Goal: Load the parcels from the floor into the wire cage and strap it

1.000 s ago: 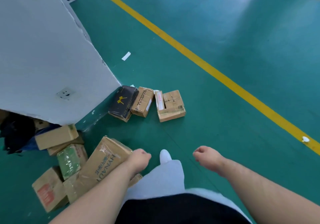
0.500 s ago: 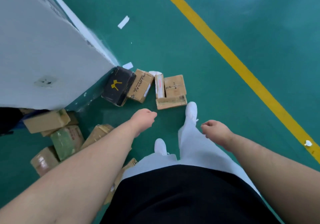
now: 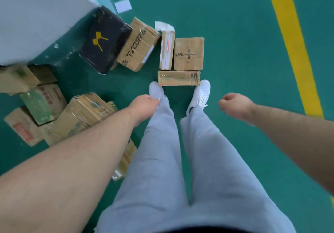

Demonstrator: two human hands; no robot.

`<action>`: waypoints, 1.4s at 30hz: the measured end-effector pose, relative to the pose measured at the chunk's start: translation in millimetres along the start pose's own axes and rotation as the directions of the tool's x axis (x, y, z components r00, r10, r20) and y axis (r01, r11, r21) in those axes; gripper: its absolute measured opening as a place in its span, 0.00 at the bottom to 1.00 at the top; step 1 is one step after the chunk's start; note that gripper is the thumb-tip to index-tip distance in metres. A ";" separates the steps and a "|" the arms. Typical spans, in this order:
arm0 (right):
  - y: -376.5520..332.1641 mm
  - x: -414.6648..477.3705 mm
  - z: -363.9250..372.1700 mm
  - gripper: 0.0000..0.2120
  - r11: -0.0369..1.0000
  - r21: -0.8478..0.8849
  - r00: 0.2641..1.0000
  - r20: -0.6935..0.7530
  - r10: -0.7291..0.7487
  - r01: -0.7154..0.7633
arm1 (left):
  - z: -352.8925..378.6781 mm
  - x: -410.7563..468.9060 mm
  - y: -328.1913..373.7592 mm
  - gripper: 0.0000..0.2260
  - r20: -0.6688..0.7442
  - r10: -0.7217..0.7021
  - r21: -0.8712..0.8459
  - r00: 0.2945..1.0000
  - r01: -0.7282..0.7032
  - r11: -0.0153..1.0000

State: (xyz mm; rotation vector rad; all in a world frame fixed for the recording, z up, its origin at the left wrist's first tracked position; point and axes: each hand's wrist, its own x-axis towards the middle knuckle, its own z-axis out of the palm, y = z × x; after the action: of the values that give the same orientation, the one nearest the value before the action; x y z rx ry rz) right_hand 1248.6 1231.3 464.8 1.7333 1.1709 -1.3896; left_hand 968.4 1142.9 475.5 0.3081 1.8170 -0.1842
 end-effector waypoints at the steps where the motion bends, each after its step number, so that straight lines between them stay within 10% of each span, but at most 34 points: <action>1: -2.5 22.2 1.3 0.13 1.000 -0.022 1.000 0.000 0.010 -0.010 | 2.9 25.1 7.7 0.12 -0.012 -0.006 0.014 1.000 0.006 1.000; 5: -10.4 131.7 22.2 0.14 0.997 -0.009 0.997 -0.016 0.073 -0.073 | 19.7 149.4 30.9 0.10 -0.038 0.007 0.091 0.999 -0.004 0.996; 9: -15.3 234.9 53.5 0.14 0.972 0.185 0.989 -0.019 0.149 -0.143 | 39.5 255.1 52.8 0.30 -0.146 -0.034 0.133 0.989 0.054 0.990; 15: -19.3 347.6 93.1 0.21 0.657 0.650 0.920 0.197 0.340 -0.382 | 75.3 380.5 84.0 0.48 -0.342 -0.077 0.149 0.937 0.135 0.980; 20: -35.8 410.6 117.6 0.38 0.506 0.749 0.892 0.259 0.370 -0.427 | 97.7 446.9 88.7 0.42 -0.257 -0.103 0.008 0.961 0.109 0.994; 23: -47.4 425.7 131.8 0.27 0.510 0.737 0.882 0.256 0.397 -0.443 | 101.7 460.9 78.5 0.40 -0.303 -0.060 0.045 0.951 0.077 0.996; 34: -33.1 257.0 106.3 0.14 0.677 0.603 0.905 0.241 0.350 -0.422 | 45.0 306.6 4.9 0.32 -0.244 -0.062 -0.240 0.968 0.001 0.971; 42: -57.4 50.2 25.2 0.42 0.695 0.675 0.968 0.144 0.204 -0.247 | -25.8 57.0 -60.8 0.23 -0.006 -0.173 -0.759 0.985 0.108 0.642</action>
State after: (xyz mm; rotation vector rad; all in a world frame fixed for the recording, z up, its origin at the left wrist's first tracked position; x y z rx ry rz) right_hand 1188.8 1245.9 413.4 2.2156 0.3601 -1.8404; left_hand 912.3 1098.8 425.3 -0.4410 1.8287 0.5003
